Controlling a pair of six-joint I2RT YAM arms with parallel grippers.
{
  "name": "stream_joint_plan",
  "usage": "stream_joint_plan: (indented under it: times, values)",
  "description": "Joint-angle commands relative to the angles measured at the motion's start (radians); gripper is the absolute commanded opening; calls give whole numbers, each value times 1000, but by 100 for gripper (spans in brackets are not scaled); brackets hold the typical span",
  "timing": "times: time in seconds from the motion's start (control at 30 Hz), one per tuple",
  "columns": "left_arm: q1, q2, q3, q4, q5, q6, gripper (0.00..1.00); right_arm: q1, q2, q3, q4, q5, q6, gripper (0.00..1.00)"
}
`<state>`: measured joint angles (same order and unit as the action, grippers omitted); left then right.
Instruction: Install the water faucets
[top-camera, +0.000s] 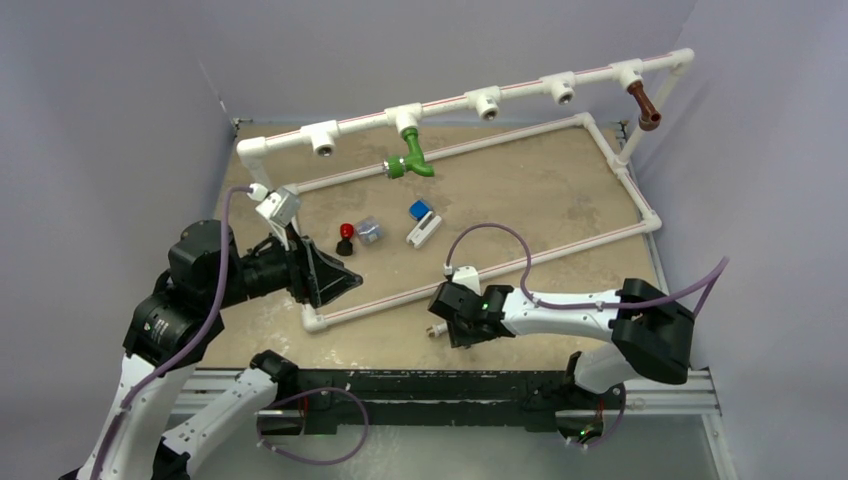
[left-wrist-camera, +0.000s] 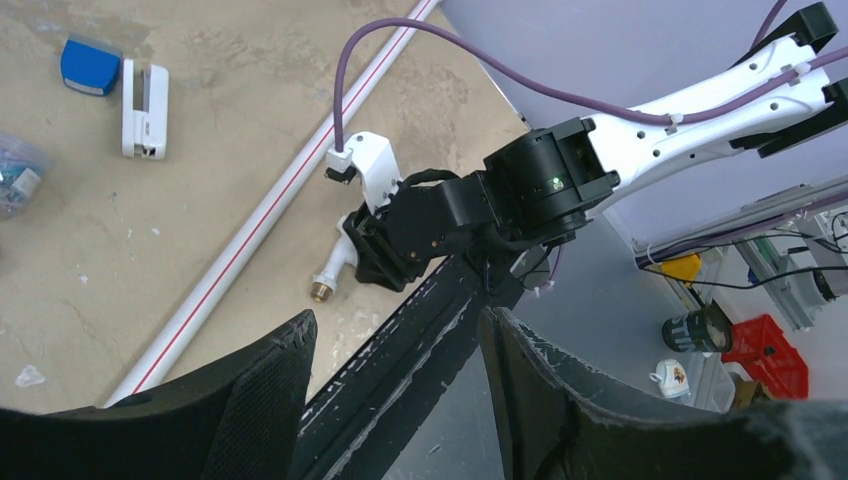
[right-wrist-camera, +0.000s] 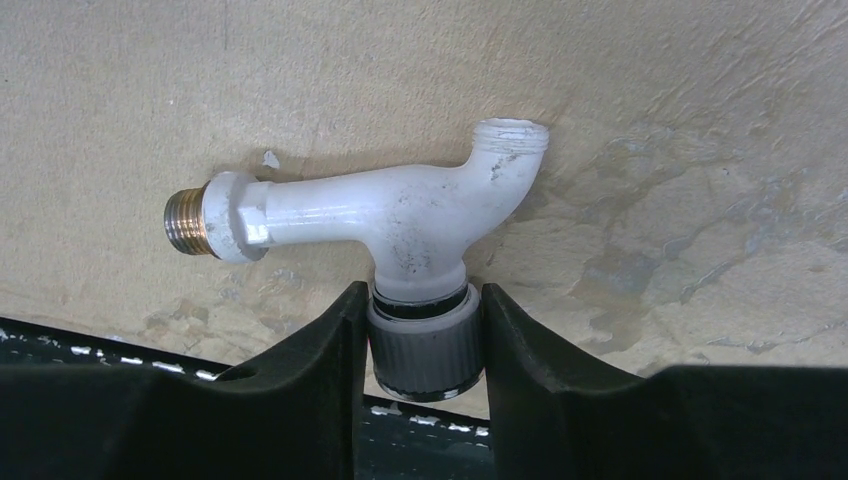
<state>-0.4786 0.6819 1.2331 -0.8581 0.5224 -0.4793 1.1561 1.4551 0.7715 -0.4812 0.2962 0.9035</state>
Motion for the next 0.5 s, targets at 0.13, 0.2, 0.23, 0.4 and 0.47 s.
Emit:
stream_joint_plan:
  times: [0.13,0.2,0.23,0.4,0.47]
  values:
    - [3,-24,-27,-59,-27,-22,60,15,-53,23,-20,-11,-15,0]
    - [2,-28,-44,-83,-42,-22,60,16,-81,27,-18,-34,-23,0]
    - [3,-32,-57,-91,-45,-23,60,16,-95,29,-17,-48,-30,0]
    - [3,-60,-137,-86,-15,-61,61,17,-145,52,-15,-106,-53,0]
    - [4,-64,-174,-78,3,-81,61,17,-160,65,-2,-135,-64,0]
